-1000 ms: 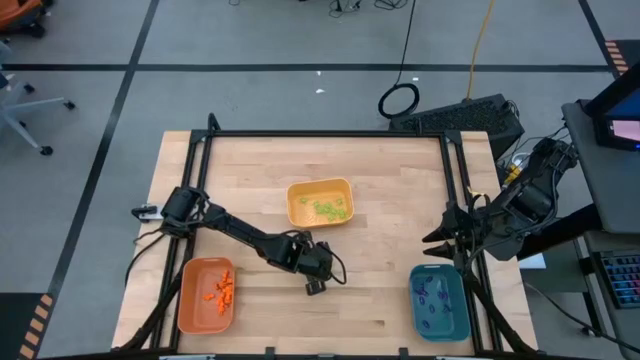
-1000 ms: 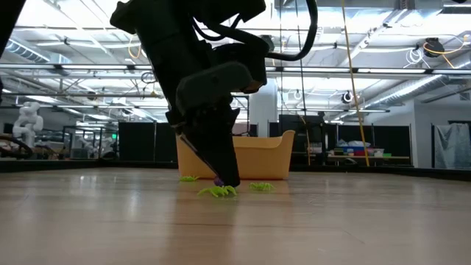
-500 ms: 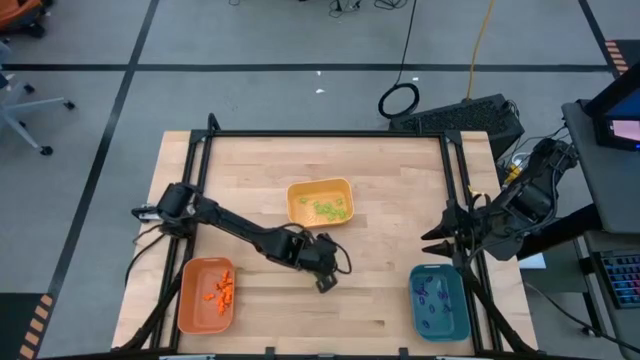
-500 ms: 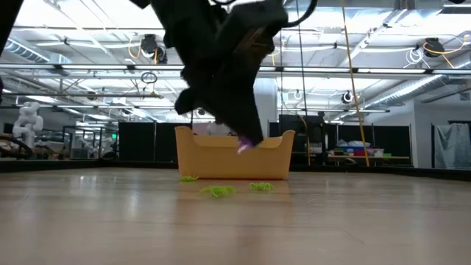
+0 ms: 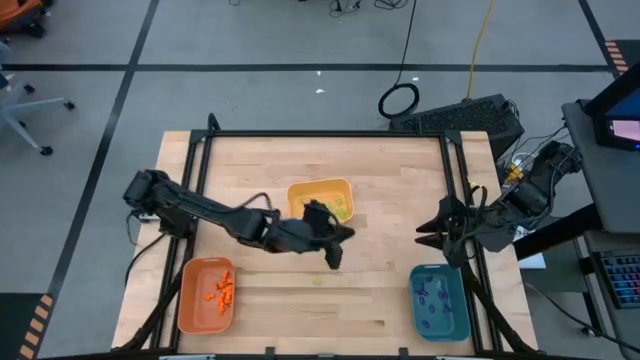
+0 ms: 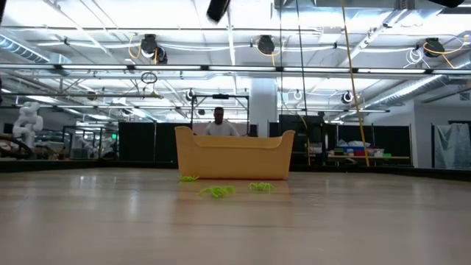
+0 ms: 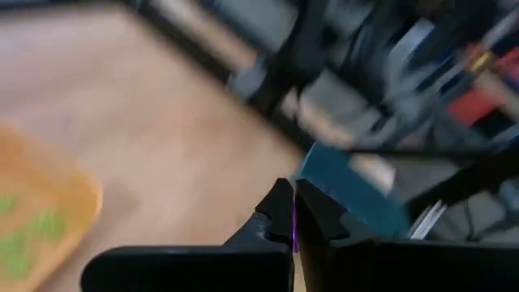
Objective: Sort Halloween decoration
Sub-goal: Put the violet witch hat toy into the blue bin
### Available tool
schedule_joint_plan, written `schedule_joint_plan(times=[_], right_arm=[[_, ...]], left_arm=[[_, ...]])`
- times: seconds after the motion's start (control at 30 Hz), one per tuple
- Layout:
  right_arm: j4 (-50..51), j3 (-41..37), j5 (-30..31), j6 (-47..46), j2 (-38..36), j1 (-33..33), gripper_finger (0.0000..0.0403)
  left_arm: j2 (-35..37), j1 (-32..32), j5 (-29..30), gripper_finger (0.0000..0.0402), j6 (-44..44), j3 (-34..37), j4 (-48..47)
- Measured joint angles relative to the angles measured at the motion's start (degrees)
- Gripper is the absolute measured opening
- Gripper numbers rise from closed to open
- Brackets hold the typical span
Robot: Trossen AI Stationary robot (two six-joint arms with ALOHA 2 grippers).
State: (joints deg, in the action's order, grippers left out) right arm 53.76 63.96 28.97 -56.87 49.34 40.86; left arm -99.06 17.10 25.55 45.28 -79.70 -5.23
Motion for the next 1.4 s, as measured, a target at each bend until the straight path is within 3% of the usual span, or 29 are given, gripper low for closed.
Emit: schedule_joint_plan(times=[0.4,0.6,0.8,1.03,1.4], right_arm=[[-10.6,0.0,10.3,-3.7,3.7,-1.7,0.0137],[-18.5,0.0,14.7,-5.1,8.8,-1.9,0.0137],[-25.0,0.0,17.5,-8.9,15.0,-3.8,0.0137],[-33.4,0.0,17.4,-8.1,19.9,-4.5,0.0137],[-35.7,0.0,17.2,-5.4,19.8,-4.5,0.0137]], left_arm=[[8.3,-0.8,5.1,0.0000,-20.7,0.0,37.1],[9.2,-0.9,1.0,0.0000,-27.5,0.0,53.2],[9.2,-0.5,-3.4,0.0000,-27.7,0.0,65.9],[9.2,-0.2,-6.5,0.0000,-27.7,0.0,72.9],[9.2,-0.1,-7.5,0.0000,-29.0,0.0,72.8]])
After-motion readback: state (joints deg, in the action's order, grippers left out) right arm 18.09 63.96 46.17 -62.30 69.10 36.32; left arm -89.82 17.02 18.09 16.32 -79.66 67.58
